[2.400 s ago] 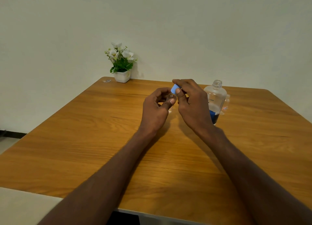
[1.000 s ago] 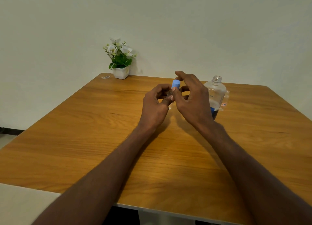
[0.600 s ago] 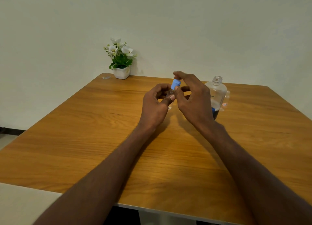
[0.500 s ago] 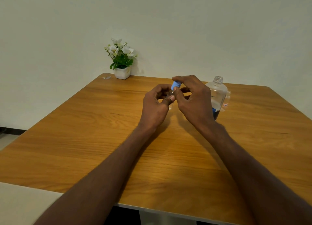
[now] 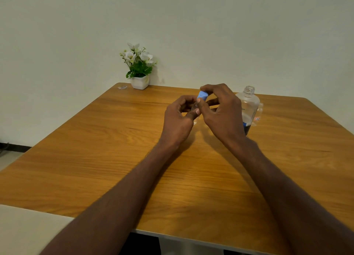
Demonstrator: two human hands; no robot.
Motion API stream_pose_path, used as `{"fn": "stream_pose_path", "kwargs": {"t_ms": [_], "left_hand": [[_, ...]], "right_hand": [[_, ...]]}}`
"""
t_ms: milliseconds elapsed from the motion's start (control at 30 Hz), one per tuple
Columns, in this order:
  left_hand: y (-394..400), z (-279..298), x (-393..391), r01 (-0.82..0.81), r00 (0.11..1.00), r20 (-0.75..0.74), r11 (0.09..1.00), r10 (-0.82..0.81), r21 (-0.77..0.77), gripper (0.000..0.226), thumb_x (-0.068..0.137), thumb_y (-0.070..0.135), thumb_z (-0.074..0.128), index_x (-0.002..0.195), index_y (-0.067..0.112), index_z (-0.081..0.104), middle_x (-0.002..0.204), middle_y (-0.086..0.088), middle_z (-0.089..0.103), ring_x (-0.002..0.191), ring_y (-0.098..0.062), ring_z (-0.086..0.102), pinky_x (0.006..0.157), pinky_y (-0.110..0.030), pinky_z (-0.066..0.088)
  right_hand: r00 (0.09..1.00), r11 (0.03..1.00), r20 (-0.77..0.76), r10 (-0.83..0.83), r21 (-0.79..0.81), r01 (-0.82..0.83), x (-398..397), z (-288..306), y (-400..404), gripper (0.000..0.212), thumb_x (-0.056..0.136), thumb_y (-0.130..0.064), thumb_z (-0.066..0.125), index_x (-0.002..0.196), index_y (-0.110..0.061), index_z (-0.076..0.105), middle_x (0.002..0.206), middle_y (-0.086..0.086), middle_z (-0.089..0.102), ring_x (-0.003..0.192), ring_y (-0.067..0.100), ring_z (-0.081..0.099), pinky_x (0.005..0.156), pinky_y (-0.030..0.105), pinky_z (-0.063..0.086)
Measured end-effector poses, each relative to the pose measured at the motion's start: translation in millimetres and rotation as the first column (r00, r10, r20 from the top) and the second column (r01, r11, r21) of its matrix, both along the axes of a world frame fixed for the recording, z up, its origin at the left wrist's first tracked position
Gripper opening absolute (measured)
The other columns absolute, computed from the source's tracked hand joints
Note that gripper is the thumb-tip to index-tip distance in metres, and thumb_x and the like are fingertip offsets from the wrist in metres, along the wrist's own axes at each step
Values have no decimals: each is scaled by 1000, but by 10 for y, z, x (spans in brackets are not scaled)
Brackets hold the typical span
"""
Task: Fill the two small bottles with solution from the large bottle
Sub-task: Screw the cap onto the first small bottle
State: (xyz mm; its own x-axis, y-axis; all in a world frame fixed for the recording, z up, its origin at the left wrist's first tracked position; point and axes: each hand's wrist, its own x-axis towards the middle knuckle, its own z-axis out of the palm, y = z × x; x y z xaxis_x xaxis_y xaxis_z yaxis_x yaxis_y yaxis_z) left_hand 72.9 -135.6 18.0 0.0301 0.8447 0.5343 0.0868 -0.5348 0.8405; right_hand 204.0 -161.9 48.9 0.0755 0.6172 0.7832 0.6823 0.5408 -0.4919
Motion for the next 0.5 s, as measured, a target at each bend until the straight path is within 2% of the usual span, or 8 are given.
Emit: {"fn": "stream_pose_path", "kwargs": {"t_ms": [100,167,267,367,500], "left_hand": [[7,-6,4,7,1000,5,1000,-7,0,28,91,4,72,119,11,71,102,4,74,100,-12,70,89,-28,57],[7,-7,-2,9,1000,9,1000,-9,-8,30,91,5,72,120,12,71,103,4,74,101,-13,70,91,-32,58],[0,2,-8,9,1000,7,1000,-9,-3,31,91,3,72,121,12,71,106,4,74,103,-11,69,92,-29,57],[-9,7,-7,5,1000,-1,1000,-5,1,29,91,3,72,119,12,71,104,4,74,101,-10,69,91,-26,56],[3,7,-21,7,1000,6,1000,-7,-9,29,91,6,73,119,13,72,102,4,74,99,-10,69,89,-27,57]], "right_hand": [[1000,999,22,21,30,-22,4,26,-21,39,98,-23,63,137,-19,65,135,-1,66,111,11,68,85,33,63],[999,998,42,25,51,-27,10,21,-14,32,98,-17,64,130,-18,71,127,-1,69,107,10,68,82,32,62],[998,998,57,-28,54,25,6,-4,7,26,98,-19,67,122,-14,74,117,1,69,100,7,65,78,28,60],[999,999,43,-7,48,5,-1,13,-5,31,97,-23,65,127,-17,71,123,1,67,104,9,65,79,26,61],[998,998,59,18,54,-21,8,8,-7,28,99,-15,64,125,-16,73,123,-1,71,107,8,67,82,21,59]]}}
